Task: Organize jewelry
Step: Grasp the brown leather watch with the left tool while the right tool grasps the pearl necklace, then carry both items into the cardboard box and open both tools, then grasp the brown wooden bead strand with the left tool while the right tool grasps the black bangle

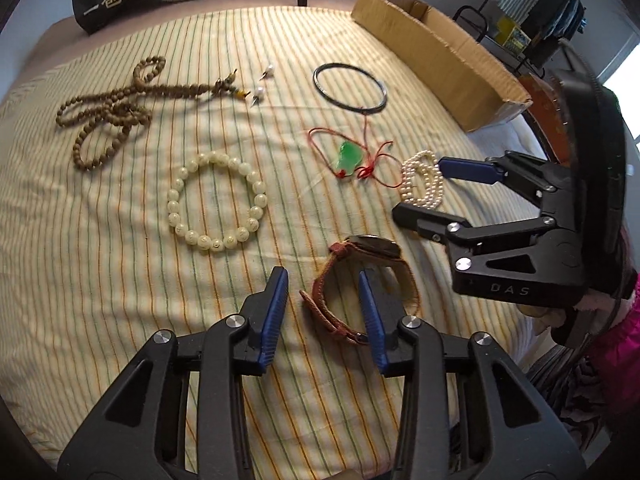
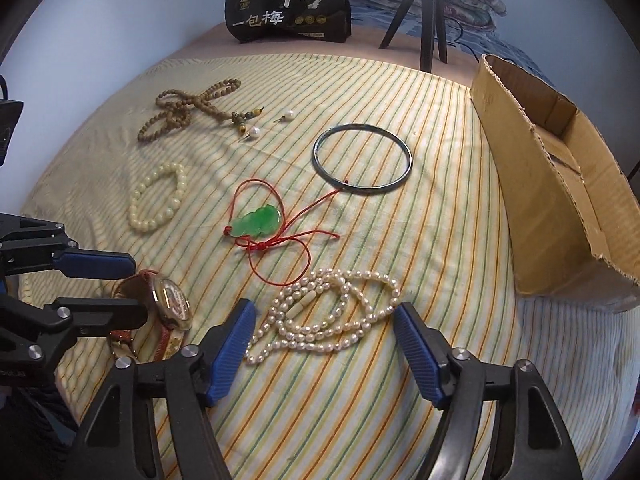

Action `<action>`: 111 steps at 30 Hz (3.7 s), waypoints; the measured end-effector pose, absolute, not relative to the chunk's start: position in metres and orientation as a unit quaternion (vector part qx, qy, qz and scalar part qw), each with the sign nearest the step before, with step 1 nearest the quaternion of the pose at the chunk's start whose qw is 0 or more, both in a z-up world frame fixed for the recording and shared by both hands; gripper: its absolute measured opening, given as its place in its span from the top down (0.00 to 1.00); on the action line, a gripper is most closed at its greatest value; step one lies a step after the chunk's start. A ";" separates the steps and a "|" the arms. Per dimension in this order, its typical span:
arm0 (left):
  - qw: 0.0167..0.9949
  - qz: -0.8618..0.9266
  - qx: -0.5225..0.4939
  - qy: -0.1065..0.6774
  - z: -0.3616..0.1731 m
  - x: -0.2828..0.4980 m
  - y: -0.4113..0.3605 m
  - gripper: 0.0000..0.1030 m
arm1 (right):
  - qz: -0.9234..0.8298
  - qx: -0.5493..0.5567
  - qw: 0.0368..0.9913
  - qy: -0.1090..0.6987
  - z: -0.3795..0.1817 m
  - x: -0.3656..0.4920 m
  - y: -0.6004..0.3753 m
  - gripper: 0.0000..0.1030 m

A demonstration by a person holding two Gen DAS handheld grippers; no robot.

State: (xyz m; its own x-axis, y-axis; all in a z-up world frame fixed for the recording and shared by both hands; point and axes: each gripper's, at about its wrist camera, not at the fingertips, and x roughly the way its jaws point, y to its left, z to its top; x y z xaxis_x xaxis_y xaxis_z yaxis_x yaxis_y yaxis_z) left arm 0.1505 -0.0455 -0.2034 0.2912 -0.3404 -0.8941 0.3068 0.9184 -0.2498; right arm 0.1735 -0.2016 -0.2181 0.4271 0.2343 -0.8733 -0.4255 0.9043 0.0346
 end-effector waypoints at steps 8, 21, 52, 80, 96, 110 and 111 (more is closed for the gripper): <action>0.808 -0.195 0.005 0.555 -0.211 0.153 -0.050 0.87 | 0.198 -0.081 0.841 0.496 -0.215 0.176 -0.216 0.80; 0.821 -0.195 -0.010 0.536 -0.195 0.151 -0.051 0.90 | 0.206 -0.048 0.858 0.467 -0.189 0.165 -0.233 0.96; 0.871 -0.235 -0.014 0.432 -0.081 0.232 -0.127 0.90 | 0.137 0.071 0.944 0.291 -0.056 0.213 -0.325 0.96; 0.854 -0.225 -0.019 0.468 -0.139 0.342 -0.227 0.85 | 0.047 0.096 0.914 0.391 -0.137 0.263 -0.407 0.90; 0.874 -0.209 -0.016 0.438 -0.110 0.332 -0.197 0.64 | 0.017 0.081 0.922 0.379 -0.120 0.254 -0.395 0.35; 0.900 -0.172 0.007 0.401 -0.076 0.304 -0.112 0.64 | 0.082 0.039 0.931 0.353 -0.094 0.228 -0.330 0.23; 0.902 -0.166 0.006 0.399 -0.075 0.302 -0.104 0.64 | 0.091 0.033 0.930 0.355 -0.094 0.226 -0.322 0.23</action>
State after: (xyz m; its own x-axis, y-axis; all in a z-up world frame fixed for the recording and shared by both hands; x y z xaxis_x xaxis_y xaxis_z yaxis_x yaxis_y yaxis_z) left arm 0.3019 -0.1035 -0.0750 0.6260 -0.2952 -0.7218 0.3047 0.9446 -0.1220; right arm 0.2262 -0.3216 -0.0942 0.7322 0.1923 -0.6534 -0.1449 0.9813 0.1265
